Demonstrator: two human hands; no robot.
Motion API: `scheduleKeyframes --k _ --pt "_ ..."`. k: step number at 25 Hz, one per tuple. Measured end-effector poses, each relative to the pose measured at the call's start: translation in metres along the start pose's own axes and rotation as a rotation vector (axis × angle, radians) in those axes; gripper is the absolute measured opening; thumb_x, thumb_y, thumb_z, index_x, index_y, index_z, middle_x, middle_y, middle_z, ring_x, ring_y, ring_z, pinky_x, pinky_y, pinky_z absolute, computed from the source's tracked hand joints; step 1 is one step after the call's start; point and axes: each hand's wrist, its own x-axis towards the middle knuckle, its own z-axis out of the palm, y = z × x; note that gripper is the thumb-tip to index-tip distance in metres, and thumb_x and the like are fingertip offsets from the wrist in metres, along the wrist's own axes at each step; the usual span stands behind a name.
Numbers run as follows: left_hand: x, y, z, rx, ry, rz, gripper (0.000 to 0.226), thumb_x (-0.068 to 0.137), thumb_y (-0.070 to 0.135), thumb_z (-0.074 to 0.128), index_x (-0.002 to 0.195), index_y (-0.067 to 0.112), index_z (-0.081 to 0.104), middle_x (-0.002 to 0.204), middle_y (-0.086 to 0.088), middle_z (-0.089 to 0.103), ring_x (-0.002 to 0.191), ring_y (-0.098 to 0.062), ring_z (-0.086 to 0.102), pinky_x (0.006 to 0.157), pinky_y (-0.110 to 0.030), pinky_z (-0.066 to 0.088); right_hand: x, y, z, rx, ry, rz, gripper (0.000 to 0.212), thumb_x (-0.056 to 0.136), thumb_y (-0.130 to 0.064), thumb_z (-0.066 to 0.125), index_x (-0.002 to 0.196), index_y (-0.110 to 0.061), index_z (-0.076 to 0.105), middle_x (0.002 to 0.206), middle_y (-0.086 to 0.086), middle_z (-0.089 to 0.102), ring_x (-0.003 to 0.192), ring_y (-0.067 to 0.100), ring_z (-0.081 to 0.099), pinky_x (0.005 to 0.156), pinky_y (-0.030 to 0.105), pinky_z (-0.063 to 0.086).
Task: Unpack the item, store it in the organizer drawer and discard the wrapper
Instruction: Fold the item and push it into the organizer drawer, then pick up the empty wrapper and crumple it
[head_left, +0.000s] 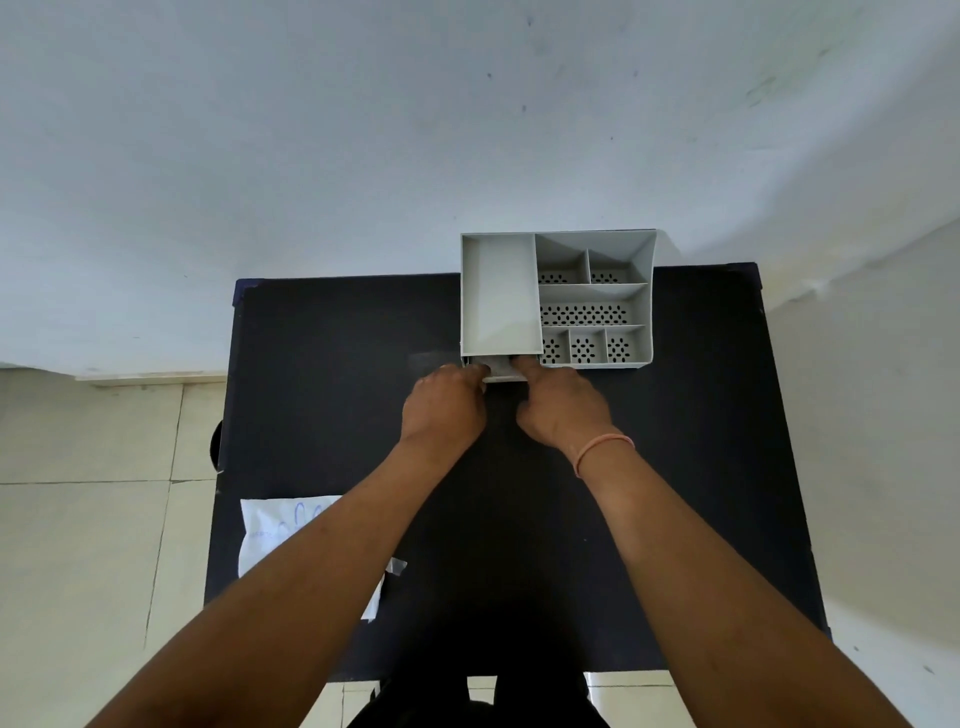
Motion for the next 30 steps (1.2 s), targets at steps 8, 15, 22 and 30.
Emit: scheduleKeyframes --k 8,15,22,30 --pt "-0.006 0.009 -0.013 -0.756 0.05 -0.566 0.003 0.094 0.02 0.069 0.093 0.021 0.066 0.096 -0.005 0.079 0.087 -0.019 0.075 0.082 -0.043 0.064 -0.008 -0.003 0.014 1.438 0.115 0.445 0.021 0.102 -0.008 0.052 0.108 -0.013 0.071 0.113 0.01 0.074 0.101 0.024 0.074 0.087 0.043 0.064" --pt "0.003 0.02 -0.032 -1.38 -0.121 -0.711 0.021 0.098 -0.003 0.053 0.093 0.015 0.061 0.125 -0.017 0.074 0.113 -0.031 0.074 0.102 -0.049 0.059 0.001 -0.016 0.005 1.84 0.052 0.481 0.048 0.096 0.015 0.035 0.137 0.001 0.054 0.129 0.021 0.068 0.114 0.03 0.071 0.091 0.04 0.059" --pt "-0.052 -0.047 -0.027 -0.812 0.026 -0.642 0.007 0.093 0.024 0.069 0.091 0.027 0.063 0.092 -0.005 0.075 0.089 -0.025 0.075 0.088 -0.055 0.064 -0.024 -0.049 0.04 1.16 -0.131 0.253 0.021 0.101 -0.015 0.059 0.119 -0.016 0.07 0.121 0.006 0.074 0.108 0.022 0.072 0.092 0.039 0.058" --pt "-0.173 -0.178 -0.028 -0.544 -0.07 -0.888 0.028 0.087 0.035 0.075 0.111 0.025 0.065 0.095 -0.007 0.077 0.086 -0.03 0.074 0.089 -0.047 0.063 -0.034 -0.148 0.134 0.006 -0.305 -0.206 0.079 0.086 -0.044 0.077 0.151 -0.015 0.043 0.147 0.012 0.056 0.133 0.034 0.055 0.108 0.049 0.05"
